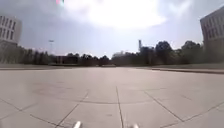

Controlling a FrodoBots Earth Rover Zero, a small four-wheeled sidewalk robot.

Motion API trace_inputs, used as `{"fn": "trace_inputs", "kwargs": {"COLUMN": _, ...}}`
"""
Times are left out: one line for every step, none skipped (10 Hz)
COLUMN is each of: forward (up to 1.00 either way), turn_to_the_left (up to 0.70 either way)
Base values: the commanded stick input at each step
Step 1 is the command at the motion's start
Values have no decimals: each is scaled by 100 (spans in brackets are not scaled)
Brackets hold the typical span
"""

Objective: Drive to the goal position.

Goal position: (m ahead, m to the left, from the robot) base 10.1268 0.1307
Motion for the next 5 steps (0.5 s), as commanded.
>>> {"fn": "trace_inputs", "kwargs": {"forward": 70, "turn_to_the_left": -1}}
{"fn": "trace_inputs", "kwargs": {"forward": 70, "turn_to_the_left": -1}}
{"fn": "trace_inputs", "kwargs": {"forward": 70, "turn_to_the_left": -1}}
{"fn": "trace_inputs", "kwargs": {"forward": 70, "turn_to_the_left": -1}}
{"fn": "trace_inputs", "kwargs": {"forward": 70, "turn_to_the_left": -1}}
